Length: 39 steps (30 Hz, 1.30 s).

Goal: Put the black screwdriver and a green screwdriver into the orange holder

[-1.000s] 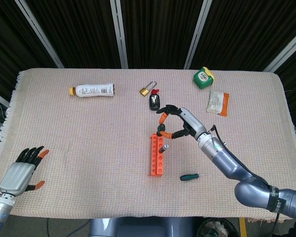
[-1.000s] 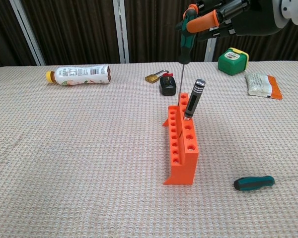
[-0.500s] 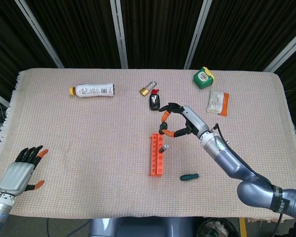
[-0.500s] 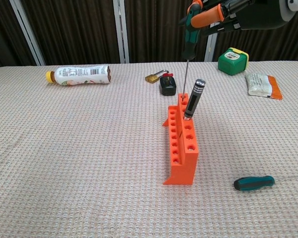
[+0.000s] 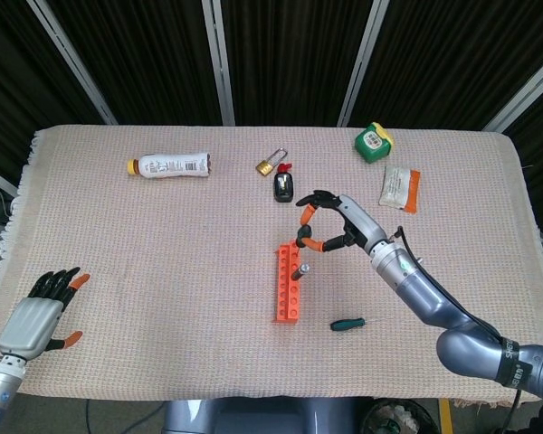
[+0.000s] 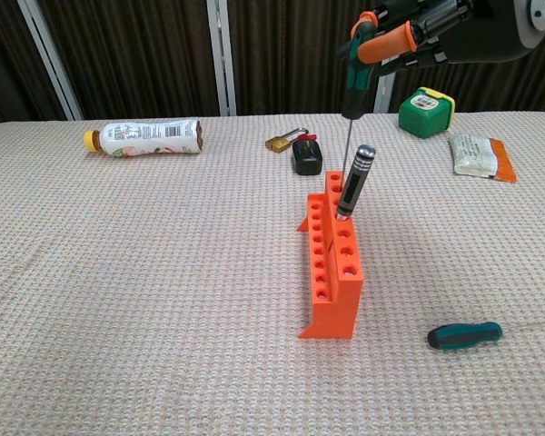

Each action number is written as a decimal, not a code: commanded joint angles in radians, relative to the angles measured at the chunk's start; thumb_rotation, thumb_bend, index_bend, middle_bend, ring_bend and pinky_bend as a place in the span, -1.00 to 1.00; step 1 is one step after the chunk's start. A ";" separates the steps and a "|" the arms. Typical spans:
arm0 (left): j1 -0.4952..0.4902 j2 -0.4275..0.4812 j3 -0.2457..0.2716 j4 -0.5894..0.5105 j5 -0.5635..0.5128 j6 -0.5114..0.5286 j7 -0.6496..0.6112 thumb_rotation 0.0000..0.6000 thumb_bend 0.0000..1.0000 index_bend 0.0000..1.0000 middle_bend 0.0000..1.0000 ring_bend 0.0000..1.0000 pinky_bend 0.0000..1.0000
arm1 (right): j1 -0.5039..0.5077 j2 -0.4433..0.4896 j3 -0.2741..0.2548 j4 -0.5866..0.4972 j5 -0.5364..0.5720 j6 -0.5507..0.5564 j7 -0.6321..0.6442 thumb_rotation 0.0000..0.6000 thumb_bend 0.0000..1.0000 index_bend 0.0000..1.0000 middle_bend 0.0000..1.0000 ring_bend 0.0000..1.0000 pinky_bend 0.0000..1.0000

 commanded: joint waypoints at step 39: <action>0.008 -0.008 0.002 0.027 -0.012 -0.001 -0.018 1.00 -0.61 -0.80 -1.00 -1.00 -1.00 | 0.079 -0.117 -0.106 0.097 0.066 0.031 -0.167 1.00 -0.38 0.04 -0.59 -1.00 -1.00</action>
